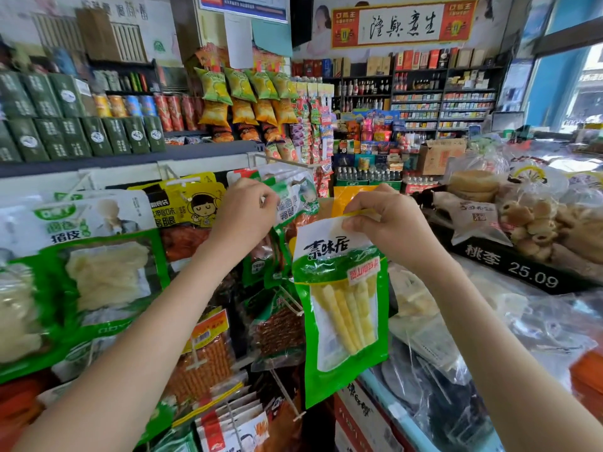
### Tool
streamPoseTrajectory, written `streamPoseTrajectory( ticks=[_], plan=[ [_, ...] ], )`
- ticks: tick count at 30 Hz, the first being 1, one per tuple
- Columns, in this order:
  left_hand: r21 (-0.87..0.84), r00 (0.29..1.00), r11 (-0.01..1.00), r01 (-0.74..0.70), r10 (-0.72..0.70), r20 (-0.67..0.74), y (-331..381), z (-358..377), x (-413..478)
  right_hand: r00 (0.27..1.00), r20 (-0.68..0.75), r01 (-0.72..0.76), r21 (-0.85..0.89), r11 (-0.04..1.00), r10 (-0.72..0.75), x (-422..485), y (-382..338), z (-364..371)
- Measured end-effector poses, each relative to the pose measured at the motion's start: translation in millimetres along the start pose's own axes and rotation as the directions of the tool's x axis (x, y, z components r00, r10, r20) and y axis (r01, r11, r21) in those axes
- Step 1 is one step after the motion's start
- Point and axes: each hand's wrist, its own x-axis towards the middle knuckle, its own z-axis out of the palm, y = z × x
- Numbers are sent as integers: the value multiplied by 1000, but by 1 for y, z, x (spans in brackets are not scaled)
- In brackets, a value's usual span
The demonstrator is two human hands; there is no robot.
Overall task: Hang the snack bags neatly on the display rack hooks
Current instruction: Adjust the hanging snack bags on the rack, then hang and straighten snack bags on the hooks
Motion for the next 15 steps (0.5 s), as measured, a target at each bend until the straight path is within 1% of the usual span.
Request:
streamPoseTrajectory(
  ticks=[2, 3, 6, 7, 9, 11, 15],
  plan=[
    [-36, 999, 999, 4, -6, -54, -1, -17, -10, 999, 31, 13, -16, 1000, -12, 4, -6, 13],
    [-60, 999, 998, 8, -10, -41, 2, -25, -15, 999, 44, 18, -17, 1000, -17, 5, -8, 18],
    [-144, 996, 989, 31, -19, 84, 7, -46, -35, 995, 83, 51, -12, 999, -49, 13, -17, 40],
    [-120, 994, 992, 33, -20, 109, 6, -50, -43, 994, 91, 65, -11, 998, -64, 15, -20, 48],
    [3, 990, 1000, 19, -19, 140, 3, -59, -56, 991, 94, 96, -13, 995, -94, 18, -29, 63],
    [117, 983, 992, 40, -61, 176, -1, -67, -66, 986, 105, 129, -12, 992, -127, 21, -38, 77],
    [209, 976, 974, 89, -127, 175, -16, -80, -79, 978, 152, 144, 22, 989, -146, 24, -51, 102]
  ],
)
